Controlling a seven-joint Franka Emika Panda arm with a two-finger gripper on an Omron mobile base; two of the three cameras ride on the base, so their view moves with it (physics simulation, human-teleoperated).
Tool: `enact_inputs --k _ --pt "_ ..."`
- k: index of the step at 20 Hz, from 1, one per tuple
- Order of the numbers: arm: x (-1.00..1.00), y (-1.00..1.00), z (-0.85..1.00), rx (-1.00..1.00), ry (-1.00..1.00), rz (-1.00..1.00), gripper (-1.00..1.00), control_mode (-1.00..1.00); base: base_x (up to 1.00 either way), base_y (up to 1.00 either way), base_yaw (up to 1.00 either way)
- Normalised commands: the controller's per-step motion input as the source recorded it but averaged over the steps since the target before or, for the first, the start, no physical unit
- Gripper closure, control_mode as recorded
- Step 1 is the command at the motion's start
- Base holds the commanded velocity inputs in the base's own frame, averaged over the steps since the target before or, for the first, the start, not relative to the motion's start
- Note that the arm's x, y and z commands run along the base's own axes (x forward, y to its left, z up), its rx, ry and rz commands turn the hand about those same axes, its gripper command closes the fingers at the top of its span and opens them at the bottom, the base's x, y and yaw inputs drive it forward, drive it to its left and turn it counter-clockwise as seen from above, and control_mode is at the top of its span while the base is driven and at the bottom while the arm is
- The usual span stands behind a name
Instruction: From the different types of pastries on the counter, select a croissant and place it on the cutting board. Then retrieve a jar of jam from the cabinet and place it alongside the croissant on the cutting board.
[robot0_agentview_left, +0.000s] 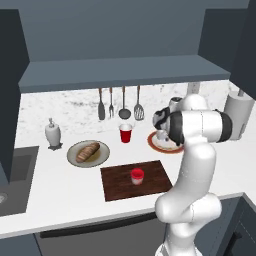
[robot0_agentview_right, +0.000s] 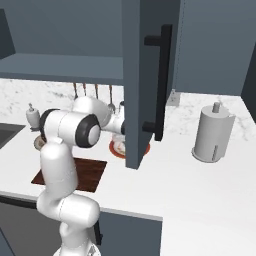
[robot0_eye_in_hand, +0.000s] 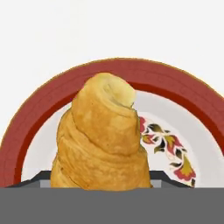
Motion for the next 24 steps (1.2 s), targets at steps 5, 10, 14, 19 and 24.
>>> enact_inputs --k 5,10,14,19,24 --pt "-1.00 0.09 0.00 0.08 0.01 0.06 1.00 -1.00 0.00 0.00 0.00" --pt "-0.64 0.43 0.03 0.06 0.04 0.00 1.00 -1.00 0.00 0.00 0.00" --pt "-0.18 0.98 0.00 0.00 0.11 0.00 1.00 -1.00 0.00 0.00 0.00" --pt "-0.33 0.68 0.00 0.00 0.12 0.00 1.00 -1.00 0.00 0.00 0.00" --pt "-0.54 0.56 0.00 0.00 0.16 0.00 1.00 -1.00 0.00 0.00 0.00"
